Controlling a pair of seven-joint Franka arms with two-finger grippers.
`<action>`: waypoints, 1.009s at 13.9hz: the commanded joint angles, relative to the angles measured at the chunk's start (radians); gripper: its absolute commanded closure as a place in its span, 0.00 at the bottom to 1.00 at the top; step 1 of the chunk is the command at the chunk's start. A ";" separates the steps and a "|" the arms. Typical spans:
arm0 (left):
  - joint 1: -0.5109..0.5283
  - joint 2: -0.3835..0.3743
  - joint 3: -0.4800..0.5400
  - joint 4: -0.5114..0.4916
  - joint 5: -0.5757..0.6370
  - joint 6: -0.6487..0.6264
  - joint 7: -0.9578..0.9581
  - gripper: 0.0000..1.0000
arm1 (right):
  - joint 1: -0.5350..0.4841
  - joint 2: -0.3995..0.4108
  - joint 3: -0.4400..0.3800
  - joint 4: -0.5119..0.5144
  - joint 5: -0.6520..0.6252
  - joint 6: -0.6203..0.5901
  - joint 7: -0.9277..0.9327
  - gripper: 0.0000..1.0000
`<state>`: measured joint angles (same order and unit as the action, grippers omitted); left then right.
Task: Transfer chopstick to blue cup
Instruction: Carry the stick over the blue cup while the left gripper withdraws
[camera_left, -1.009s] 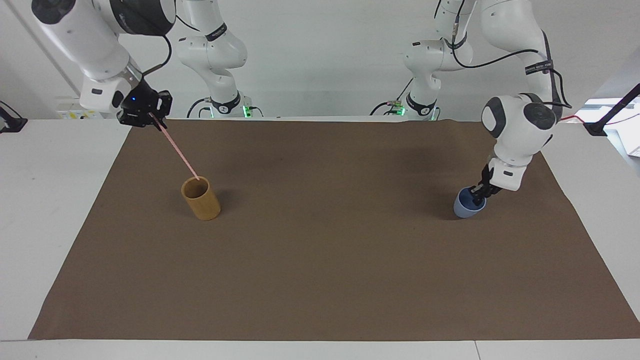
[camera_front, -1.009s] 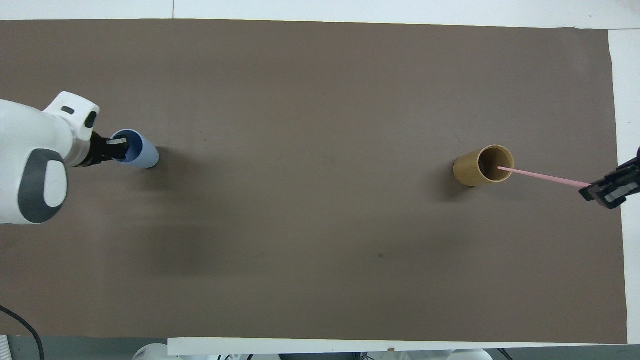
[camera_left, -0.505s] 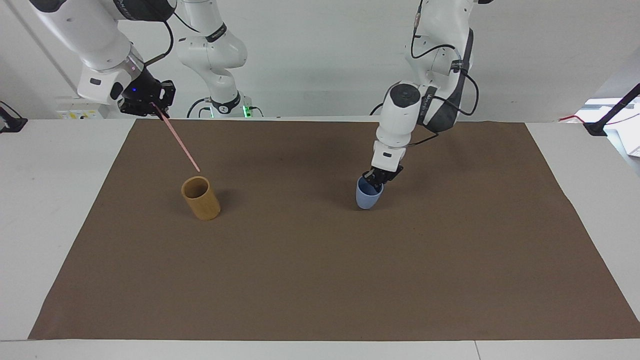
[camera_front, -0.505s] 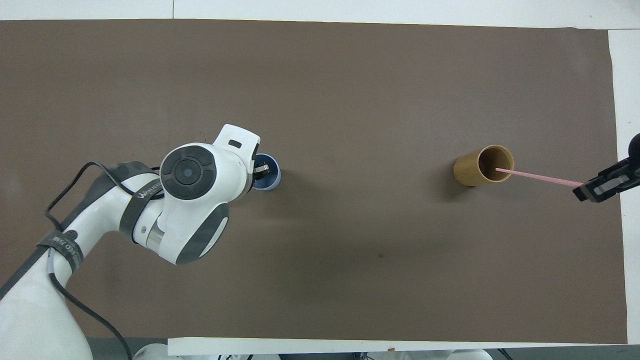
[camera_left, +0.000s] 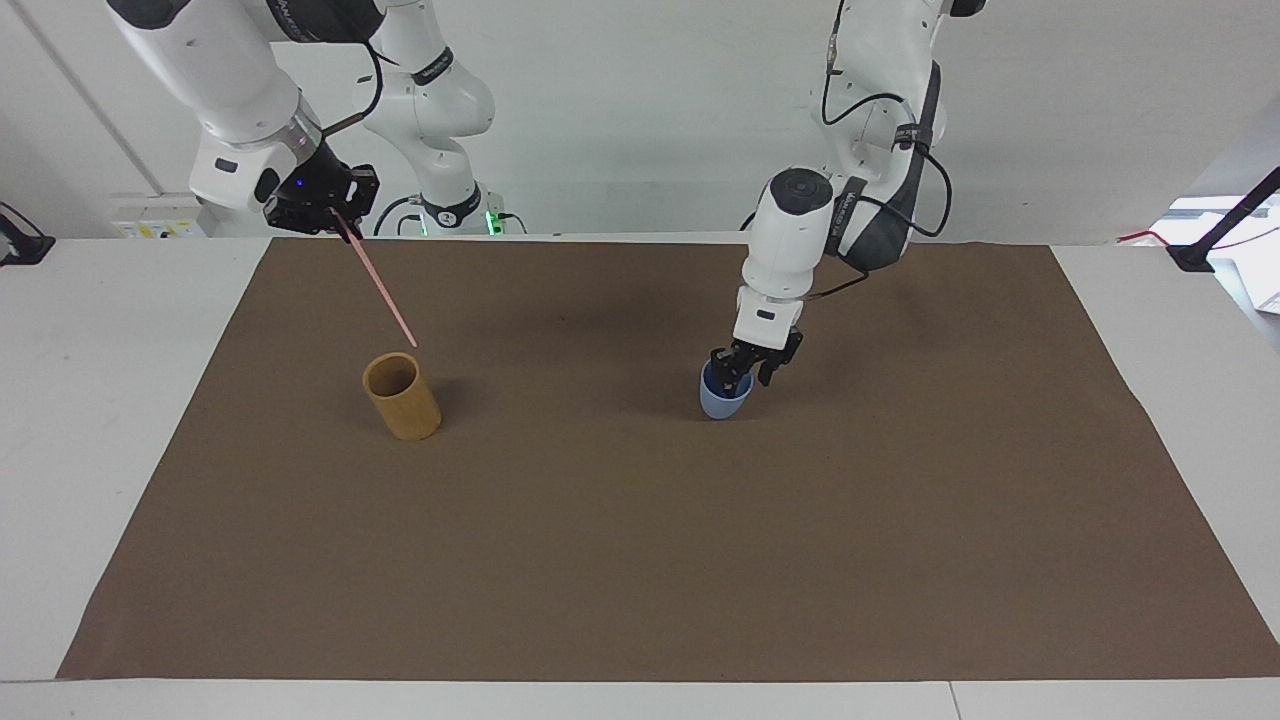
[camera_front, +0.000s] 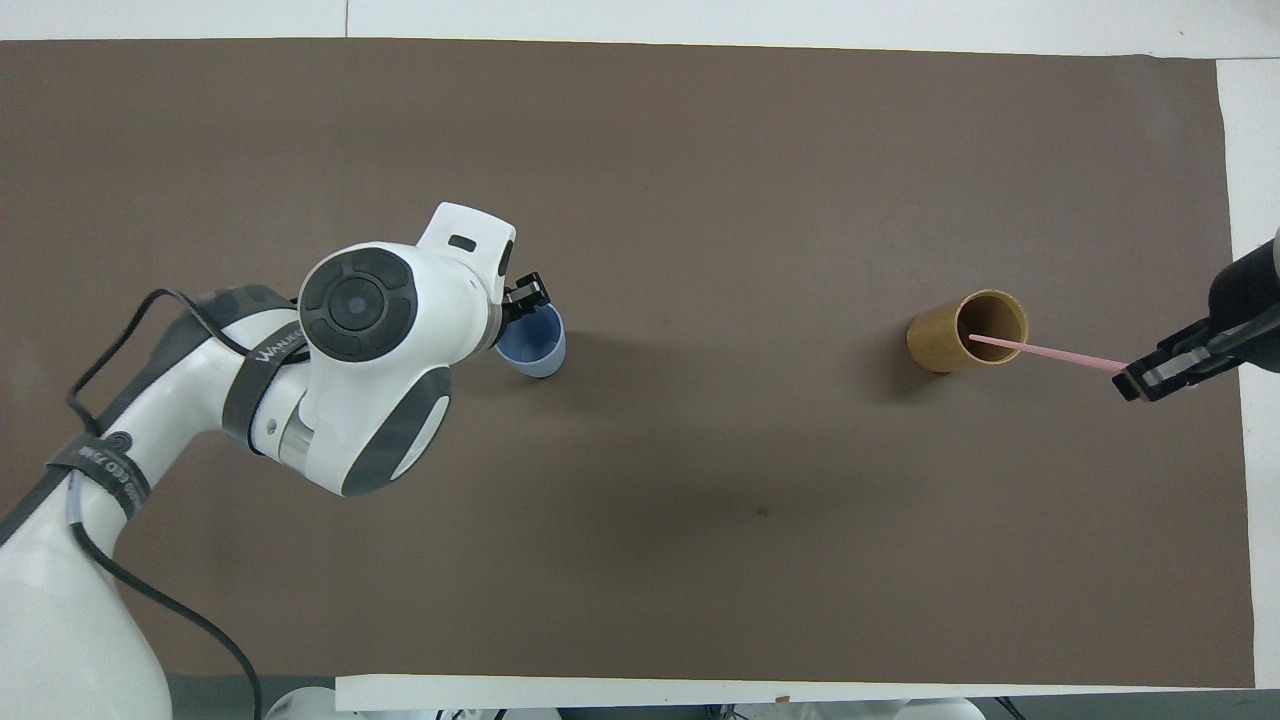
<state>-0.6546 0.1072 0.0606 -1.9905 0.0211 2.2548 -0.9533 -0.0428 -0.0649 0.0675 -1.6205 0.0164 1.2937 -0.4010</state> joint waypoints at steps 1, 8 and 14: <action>0.073 -0.061 0.002 0.148 0.011 -0.264 0.014 0.00 | 0.007 0.013 0.032 0.030 0.025 -0.014 0.021 1.00; 0.539 -0.150 0.002 0.311 0.013 -0.595 0.715 0.00 | 0.286 0.047 0.081 0.009 0.304 0.235 0.603 1.00; 0.566 -0.166 0.002 0.300 0.011 -0.590 0.763 0.00 | 0.520 0.097 0.081 -0.079 0.399 0.534 0.901 1.00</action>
<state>-0.0863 -0.0525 0.0653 -1.6944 0.0306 1.6842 -0.1951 0.4350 0.0331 0.1549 -1.6600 0.3823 1.7668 0.4414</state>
